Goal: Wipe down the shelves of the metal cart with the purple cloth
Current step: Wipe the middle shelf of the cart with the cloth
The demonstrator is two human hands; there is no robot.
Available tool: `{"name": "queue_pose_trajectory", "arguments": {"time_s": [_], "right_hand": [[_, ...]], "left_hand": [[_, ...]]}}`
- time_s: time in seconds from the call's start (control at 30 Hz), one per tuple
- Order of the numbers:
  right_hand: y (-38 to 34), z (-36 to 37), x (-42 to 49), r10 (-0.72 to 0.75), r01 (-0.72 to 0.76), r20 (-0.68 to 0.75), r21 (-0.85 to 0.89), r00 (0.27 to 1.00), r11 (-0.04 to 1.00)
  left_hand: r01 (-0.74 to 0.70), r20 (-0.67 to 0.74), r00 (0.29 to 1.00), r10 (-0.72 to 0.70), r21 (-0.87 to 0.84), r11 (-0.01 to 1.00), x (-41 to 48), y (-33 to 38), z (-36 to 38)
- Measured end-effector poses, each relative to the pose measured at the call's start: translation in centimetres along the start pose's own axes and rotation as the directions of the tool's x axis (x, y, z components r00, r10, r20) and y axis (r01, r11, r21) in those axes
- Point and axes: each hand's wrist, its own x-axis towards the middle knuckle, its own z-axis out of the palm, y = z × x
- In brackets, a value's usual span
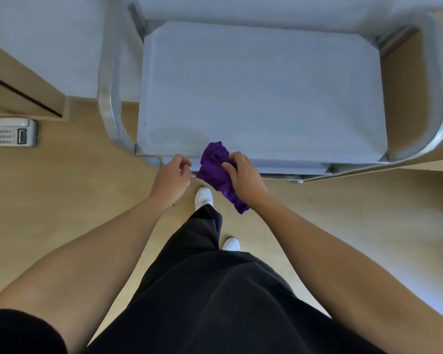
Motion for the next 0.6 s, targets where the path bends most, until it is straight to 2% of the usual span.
{"name": "queue_pose_trajectory", "arguments": {"time_s": [0.13, 0.3, 0.43, 0.6], "right_hand": [[3.5, 1.8, -3.9, 0.019, -0.018, 0.032, -0.023, 0.999, 1.0], [6.2, 3.1, -5.2, 0.061, -0.062, -0.007, -0.041, 0.998, 0.997], [6.7, 5.1, -2.4, 0.047, -0.048, -0.026, -0.069, 0.999, 0.996], [6.8, 9.3, 3.4, -0.012, 0.003, -0.069, -0.126, 0.998, 0.992]], "left_hand": [[-0.013, 0.081, 0.997, 0.001, 0.143, 0.99, -4.9, -3.0, 2.1], [-0.066, 0.254, 0.967, -0.018, 0.317, 0.946, -7.1, -5.1, 3.7], [-0.097, 0.216, 0.976, 0.018, 0.361, 0.928, -4.7, -6.3, 4.3], [-0.183, 0.146, 0.981, 0.131, 0.447, 0.876, 0.6, -9.9, 5.4]]}}
